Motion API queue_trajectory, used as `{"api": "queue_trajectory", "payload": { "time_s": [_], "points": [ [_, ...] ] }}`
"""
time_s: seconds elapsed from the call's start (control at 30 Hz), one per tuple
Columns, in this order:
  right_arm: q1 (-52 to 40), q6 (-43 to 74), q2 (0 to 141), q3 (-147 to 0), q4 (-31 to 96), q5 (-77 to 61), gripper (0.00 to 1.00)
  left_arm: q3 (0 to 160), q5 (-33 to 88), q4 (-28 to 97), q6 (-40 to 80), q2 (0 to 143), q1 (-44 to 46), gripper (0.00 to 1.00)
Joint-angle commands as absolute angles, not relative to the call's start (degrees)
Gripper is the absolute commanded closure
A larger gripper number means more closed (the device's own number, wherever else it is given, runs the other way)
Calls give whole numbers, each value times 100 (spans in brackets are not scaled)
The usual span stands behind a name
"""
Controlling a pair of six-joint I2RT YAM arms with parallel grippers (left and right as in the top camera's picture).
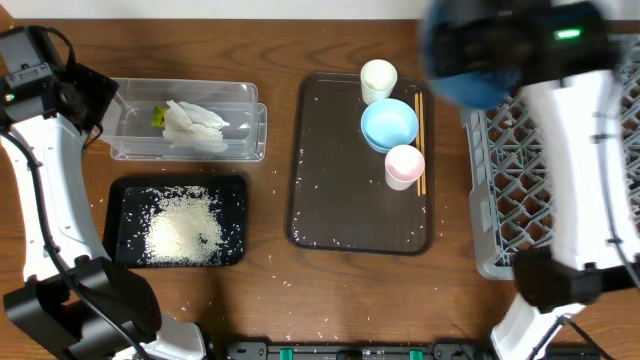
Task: Sort waste into correct bins and load items into the dishwasher rack
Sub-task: 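Carry the teal plate right and lower it into the grey rack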
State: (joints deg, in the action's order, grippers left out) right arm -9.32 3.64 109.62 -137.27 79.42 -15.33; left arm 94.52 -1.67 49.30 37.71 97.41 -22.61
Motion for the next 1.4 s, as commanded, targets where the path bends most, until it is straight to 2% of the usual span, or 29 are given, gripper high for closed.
{"api": "queue_trajectory", "payload": {
  "time_s": [0.0, 0.17, 0.33, 0.57, 0.8, 0.93, 1.2, 1.37],
  "points": [
    [-86, -49, 10910, -13762, 7950, -3173, 99, 9483, -176, 4945, 3824, 9699, -2270, 10],
    [1173, -416, 10910, -13467, 7885, -4427, 99, 9483, -176, 4945, 3824, 9699, -2270, 9],
    [2025, -438, 10910, -13078, 7428, -5371, 99, 9483, -176, 4945, 3824, 9699, -2270, 10],
    [2672, -443, 10910, -12049, 6853, -6418, 99, 9483, -176, 4943, 3824, 9699, -2270, 9],
    [2821, -270, 10910, -10825, 4974, -8256, 99, 9483, -176, 4945, 3824, 9699, -2270, 9],
    [2821, 204, 10910, -10348, 4357, -7970, 99, 9483, -176, 4943, 3824, 9699, -2270, 10],
    [2961, 215, 10910, -9957, 4222, -7524, 99, 9483, -176, 4943, 3824, 9699, -2270, 10],
    [3260, 814, 10910, -9957, 3787, -7546, 99, 9483, -176, 4945, 3824, 9699, -2270, 10]
  ]
}}
